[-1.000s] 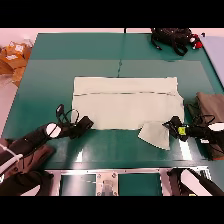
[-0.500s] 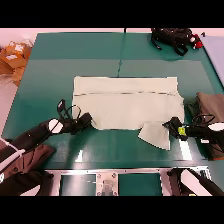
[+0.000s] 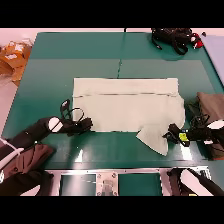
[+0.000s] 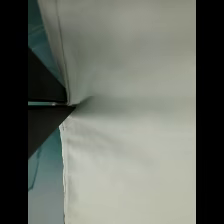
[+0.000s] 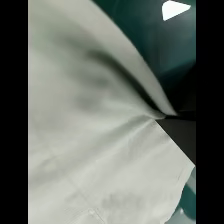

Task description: Fold the shirts.

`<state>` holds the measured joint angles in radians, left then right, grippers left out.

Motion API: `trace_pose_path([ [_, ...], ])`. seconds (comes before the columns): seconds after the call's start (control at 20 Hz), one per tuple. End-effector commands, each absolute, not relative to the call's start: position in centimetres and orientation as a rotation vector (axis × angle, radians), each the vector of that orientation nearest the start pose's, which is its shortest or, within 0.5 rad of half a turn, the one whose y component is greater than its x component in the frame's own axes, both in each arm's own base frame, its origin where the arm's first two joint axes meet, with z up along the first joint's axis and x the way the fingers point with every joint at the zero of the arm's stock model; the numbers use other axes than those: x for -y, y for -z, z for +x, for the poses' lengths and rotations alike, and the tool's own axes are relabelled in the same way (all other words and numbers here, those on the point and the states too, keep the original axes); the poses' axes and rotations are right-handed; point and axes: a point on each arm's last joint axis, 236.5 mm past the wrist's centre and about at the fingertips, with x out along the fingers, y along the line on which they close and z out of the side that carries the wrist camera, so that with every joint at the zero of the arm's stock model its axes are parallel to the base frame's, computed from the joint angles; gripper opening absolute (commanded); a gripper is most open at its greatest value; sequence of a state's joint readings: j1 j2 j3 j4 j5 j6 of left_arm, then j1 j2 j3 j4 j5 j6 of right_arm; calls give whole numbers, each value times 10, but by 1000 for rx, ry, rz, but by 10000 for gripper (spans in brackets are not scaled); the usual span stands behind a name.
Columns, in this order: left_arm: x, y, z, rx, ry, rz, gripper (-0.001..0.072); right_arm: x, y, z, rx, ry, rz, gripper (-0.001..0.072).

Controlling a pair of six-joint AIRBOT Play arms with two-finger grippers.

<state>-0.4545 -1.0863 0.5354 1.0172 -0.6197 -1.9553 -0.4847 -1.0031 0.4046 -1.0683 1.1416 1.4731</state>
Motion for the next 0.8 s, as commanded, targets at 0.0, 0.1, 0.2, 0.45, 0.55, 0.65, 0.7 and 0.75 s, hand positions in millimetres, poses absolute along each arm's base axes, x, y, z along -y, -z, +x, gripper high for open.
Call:
trace_pose_path([
  [0.0,174,79,248,-1440,141,-451,23,-11,92,190,-1549,146,860,18],
  [0.1,154,69,248,-1478,124,-332,23,1,86,178,-1587,198,807,18],
  [0.2,147,54,246,-1506,161,-228,23,3,78,176,-1593,198,790,17],
  [0.45,157,14,267,-1445,273,-144,22,12,31,207,-1512,152,758,18],
  [0.55,164,4,289,-1386,300,-127,23,13,0,244,-1395,99,763,18],
  [0.65,165,-2,318,-1341,293,-95,23,17,-24,281,-1321,61,734,18],
  [0.7,166,-5,333,-1327,286,-101,23,19,-30,296,-1309,47,717,18],
  [0.75,165,-8,351,-1312,283,-104,23,20,-33,313,-1301,36,702,18],
])
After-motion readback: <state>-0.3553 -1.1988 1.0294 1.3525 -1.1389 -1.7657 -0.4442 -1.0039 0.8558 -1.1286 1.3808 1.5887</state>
